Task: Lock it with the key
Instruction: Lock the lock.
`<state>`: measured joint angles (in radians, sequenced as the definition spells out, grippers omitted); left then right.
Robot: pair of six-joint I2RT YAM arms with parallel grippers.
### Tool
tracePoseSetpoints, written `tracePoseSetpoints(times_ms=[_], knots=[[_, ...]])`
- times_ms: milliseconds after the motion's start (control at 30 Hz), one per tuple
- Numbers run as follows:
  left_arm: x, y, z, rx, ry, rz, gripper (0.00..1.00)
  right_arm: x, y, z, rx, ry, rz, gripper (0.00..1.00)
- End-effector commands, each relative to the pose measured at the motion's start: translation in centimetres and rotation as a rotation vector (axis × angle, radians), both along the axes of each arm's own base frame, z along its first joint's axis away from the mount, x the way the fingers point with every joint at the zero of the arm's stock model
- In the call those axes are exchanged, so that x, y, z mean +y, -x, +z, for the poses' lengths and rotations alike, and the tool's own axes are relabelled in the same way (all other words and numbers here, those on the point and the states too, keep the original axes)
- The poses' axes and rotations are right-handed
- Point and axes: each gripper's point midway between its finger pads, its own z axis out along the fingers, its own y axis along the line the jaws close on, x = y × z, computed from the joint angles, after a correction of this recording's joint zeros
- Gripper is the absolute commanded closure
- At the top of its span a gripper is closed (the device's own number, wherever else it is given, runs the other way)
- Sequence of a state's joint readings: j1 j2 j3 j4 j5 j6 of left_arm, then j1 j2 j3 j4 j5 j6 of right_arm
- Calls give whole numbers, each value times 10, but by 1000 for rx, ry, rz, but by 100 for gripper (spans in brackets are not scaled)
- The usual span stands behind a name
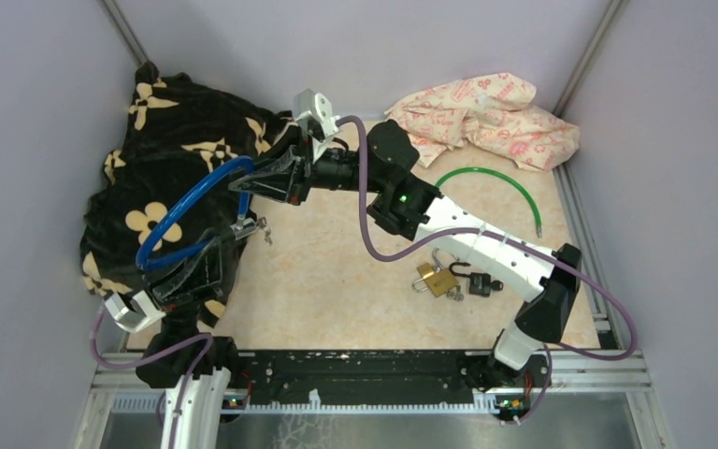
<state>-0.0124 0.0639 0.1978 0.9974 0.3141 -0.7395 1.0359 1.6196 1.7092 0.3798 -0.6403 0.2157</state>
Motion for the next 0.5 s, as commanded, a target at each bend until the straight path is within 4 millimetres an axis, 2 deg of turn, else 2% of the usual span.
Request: tracePoseSetpoints(times_ms=[0,467], knots=[[9,2,3,-21,31,47,100,-8,10,28,-47,-72,0,100],[6,4,3,-18,23,21,100,1,3,22,-47,-59,-15,100]])
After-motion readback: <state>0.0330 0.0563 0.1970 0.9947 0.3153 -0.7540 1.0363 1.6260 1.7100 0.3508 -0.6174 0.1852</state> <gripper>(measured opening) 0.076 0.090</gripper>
